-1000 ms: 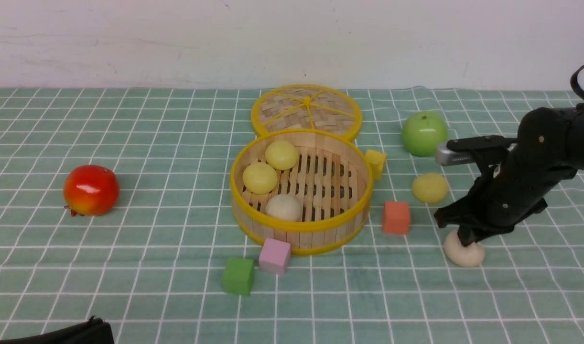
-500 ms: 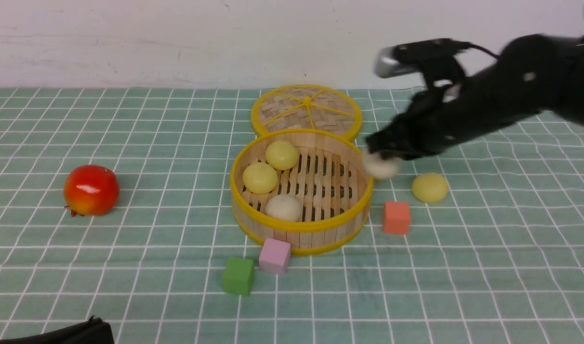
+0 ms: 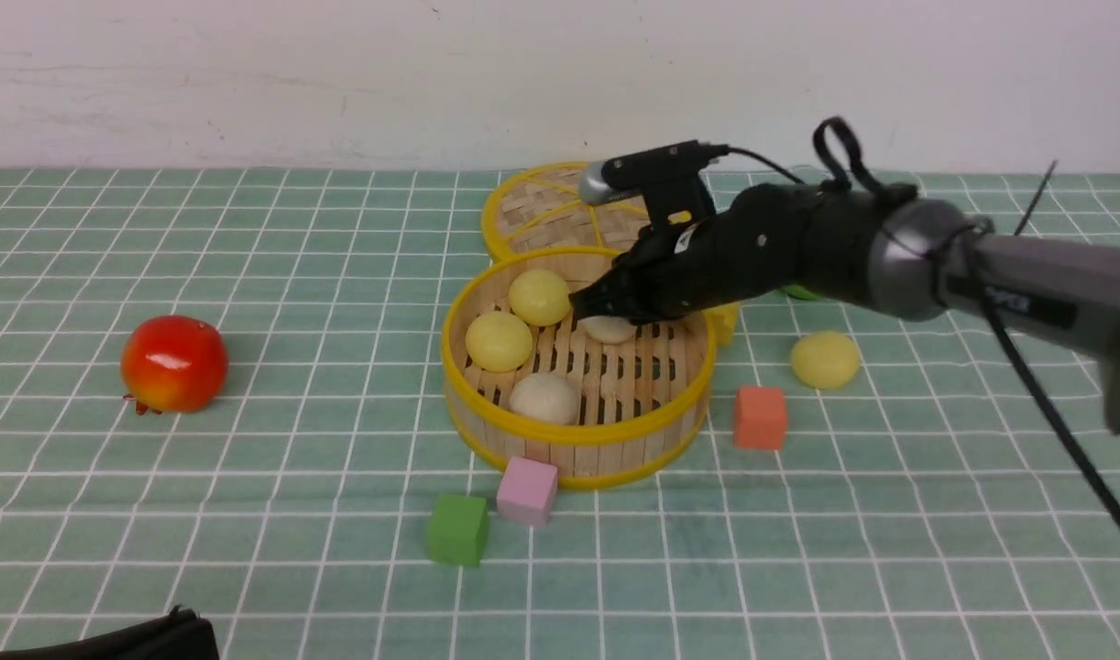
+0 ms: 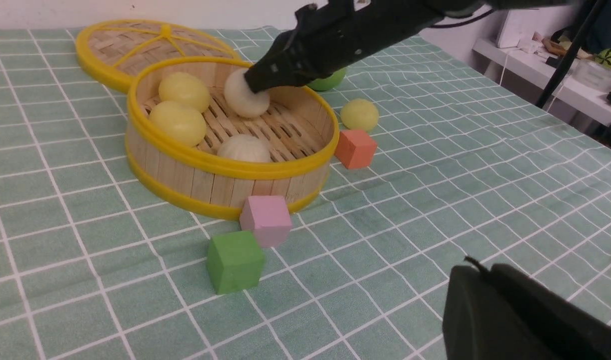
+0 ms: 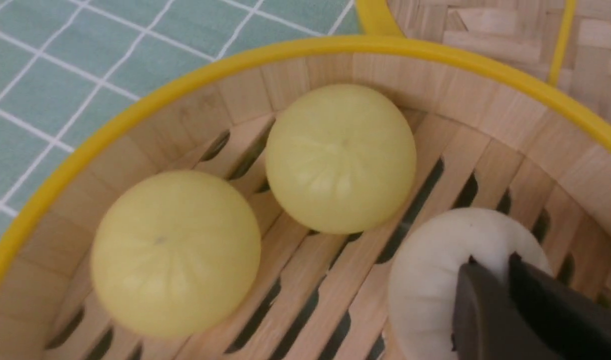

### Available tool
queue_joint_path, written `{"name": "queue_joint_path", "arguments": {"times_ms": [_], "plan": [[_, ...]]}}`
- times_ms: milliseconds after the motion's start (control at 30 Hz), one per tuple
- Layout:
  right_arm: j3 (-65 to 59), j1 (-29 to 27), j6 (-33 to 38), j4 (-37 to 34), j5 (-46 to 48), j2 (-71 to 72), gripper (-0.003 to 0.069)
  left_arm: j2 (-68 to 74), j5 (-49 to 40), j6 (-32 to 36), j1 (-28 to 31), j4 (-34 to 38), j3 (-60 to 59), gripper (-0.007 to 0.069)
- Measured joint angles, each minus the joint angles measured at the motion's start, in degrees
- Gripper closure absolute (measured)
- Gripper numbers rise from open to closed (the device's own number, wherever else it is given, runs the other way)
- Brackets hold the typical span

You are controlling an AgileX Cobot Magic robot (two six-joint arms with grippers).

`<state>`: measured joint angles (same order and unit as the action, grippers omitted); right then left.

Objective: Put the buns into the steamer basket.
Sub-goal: Use the right arm to put the steamed stuffed bun into the steamer, then use the right arm to grab a steamed stuffed bun

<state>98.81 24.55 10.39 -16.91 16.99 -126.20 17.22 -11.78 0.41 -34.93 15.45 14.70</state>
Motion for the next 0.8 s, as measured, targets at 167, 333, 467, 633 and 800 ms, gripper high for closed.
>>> {"name": "queue_joint_path", "arguments": {"times_ms": [167, 333, 467, 633, 800], "plan": [[0.45, 0.00, 0.00, 0.00, -0.35, -1.13, 0.0451, 0.00, 0.00, 0.00, 0.00, 0.00, 0.00, 0.0596], [0.45, 0.00, 0.02, 1.57, 4.25, 4.62, 0.0228, 0.00, 0.00, 0.00, 0.00, 0.00, 0.00, 0.0588], [0.65, -1.55, -0.35, 9.94, 14.22, 13.54, 0.0166, 0.00, 0.00, 0.00, 0.00, 0.00, 0.00, 0.0587], [1.02, -8.27, -9.62, 19.56, 32.30, 16.76, 0.0213, 0.00, 0.00, 0.00, 0.00, 0.00, 0.00, 0.0585], [0.92, -13.16, -12.64, 20.15, 37.83, 11.08, 0.0295, 0.00, 0.00, 0.00, 0.00, 0.00, 0.00, 0.0585]]}}
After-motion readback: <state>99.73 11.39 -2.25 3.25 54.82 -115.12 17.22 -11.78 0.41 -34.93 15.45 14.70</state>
